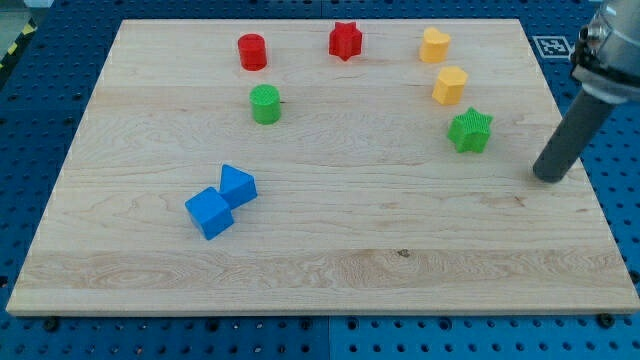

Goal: Move the green star towards the green circle

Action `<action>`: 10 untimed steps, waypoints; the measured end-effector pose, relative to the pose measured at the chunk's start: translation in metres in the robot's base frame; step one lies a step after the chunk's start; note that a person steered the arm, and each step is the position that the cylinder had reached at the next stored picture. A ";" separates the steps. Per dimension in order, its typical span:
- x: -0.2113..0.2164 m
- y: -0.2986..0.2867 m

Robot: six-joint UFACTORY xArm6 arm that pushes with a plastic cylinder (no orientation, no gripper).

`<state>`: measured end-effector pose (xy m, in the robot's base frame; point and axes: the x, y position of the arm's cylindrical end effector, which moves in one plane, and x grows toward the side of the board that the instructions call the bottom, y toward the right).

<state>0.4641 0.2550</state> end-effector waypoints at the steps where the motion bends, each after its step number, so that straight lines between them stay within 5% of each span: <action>1: -0.043 0.000; 6: -0.052 -0.037; 8: -0.054 -0.099; 10: -0.019 -0.118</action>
<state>0.4446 0.1365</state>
